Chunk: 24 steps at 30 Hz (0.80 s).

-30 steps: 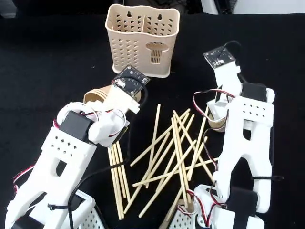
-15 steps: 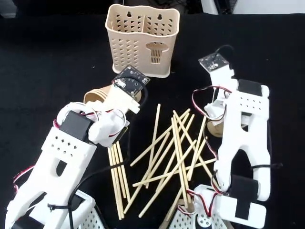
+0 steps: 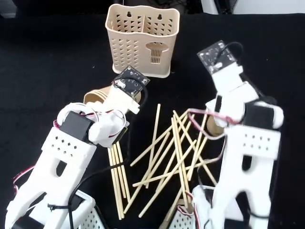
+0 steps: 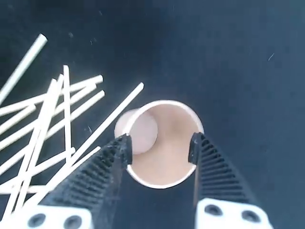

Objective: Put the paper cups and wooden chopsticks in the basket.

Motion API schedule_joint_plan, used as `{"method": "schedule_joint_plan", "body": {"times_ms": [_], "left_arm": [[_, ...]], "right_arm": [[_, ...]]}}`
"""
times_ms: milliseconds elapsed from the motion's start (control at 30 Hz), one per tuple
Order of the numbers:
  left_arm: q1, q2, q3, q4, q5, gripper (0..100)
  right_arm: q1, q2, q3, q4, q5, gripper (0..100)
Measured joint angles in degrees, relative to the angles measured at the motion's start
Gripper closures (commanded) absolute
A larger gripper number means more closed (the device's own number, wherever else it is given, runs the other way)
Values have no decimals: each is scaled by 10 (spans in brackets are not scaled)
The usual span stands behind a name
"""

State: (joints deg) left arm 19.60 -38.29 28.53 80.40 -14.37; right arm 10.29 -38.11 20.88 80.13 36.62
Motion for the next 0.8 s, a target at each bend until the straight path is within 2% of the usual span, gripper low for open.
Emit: {"method": "schedule_joint_plan", "body": {"times_ms": [167, 333, 400, 467, 633, 800], "left_arm": [[-52, 0, 0, 0, 1, 971], [-63, 0, 0, 0, 7, 971], [-63, 0, 0, 0, 31, 971], [-63, 0, 0, 0, 75, 971], [-67, 0, 3, 0, 221, 971], [-47, -2, 84, -44, 193, 971]], "right_arm": [[-27, -37, 2, 16, -29, 783], [-144, -38, 74, -11, -103, 740], [-199, -38, 109, -46, -135, 713], [-222, -38, 136, -81, -155, 710], [-194, -38, 158, -110, -161, 709], [-126, -55, 158, -112, -161, 709]]}}
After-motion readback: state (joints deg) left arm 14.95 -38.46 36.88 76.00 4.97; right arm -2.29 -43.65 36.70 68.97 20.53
